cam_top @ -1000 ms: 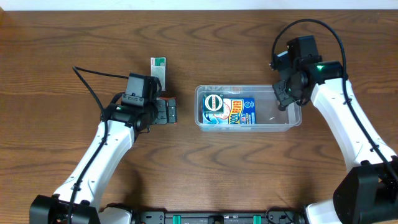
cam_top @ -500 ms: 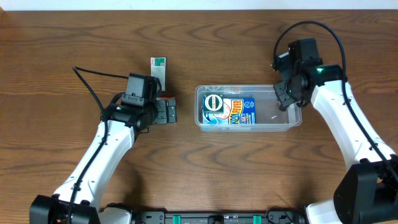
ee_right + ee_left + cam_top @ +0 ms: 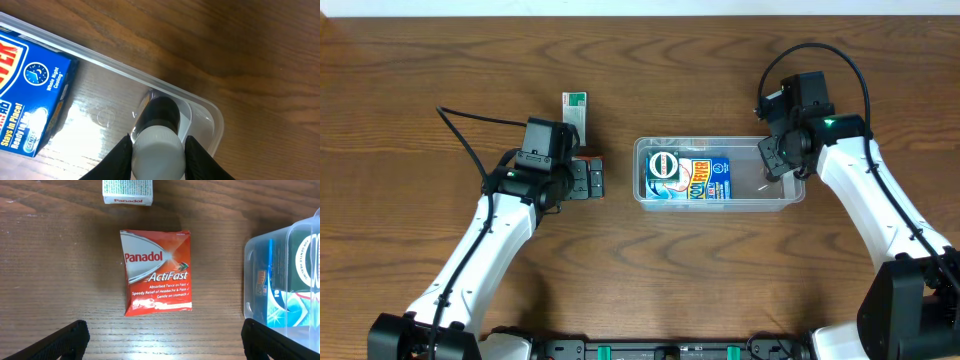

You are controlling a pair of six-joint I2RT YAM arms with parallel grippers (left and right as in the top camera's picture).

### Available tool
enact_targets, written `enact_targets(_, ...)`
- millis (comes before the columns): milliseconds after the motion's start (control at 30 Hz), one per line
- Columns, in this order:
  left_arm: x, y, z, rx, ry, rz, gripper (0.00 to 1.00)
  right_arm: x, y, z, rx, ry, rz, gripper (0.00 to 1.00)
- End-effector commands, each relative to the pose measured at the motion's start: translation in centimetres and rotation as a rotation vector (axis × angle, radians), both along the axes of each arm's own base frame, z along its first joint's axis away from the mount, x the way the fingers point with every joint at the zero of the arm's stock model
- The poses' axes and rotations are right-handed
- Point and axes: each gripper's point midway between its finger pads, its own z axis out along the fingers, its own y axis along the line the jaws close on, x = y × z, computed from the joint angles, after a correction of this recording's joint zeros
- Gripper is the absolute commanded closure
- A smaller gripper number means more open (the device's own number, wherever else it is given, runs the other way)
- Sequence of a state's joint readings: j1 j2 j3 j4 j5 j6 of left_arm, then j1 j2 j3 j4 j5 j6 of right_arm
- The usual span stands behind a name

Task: Pack container
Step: 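Carry the bottle to the container's right end and lower it in, then release the bottle and raise the right gripper away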

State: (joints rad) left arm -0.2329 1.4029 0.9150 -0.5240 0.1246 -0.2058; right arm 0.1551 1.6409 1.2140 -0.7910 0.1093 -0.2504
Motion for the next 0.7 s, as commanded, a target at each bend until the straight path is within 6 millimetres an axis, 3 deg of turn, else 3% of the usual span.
enact_targets(0, -0.4, 0.1, -0.5, 0.004, 0.017, 0.002, 0.02, -0.3, -0.7, 0.2, -0.026, -0.005, -0.007, 0.69)
enact_targets(133, -0.4, 0.1, -0.5, 0.004, 0.017, 0.002, 0.02, -0.4, -0.8, 0.1, -0.028, 0.0, -0.008, 0.67)
enact_targets(267, -0.4, 0.1, -0.5, 0.004, 0.017, 0.002, 0.02, -0.5, -1.6, 0.2, -0.064, -0.003, -0.049, 0.51)
enact_targets(467, -0.4, 0.1, -0.5, 0.005, 0.017, 0.002, 0.02, -0.3, -2.0, 0.3, -0.081, -0.015, -0.076, 0.41)
enact_targets(667, -0.4, 0.1, -0.5, 0.004, 0.017, 0.002, 0.02, 1.7, -1.7, 1.7, -0.064, -0.102, -0.081, 0.36)
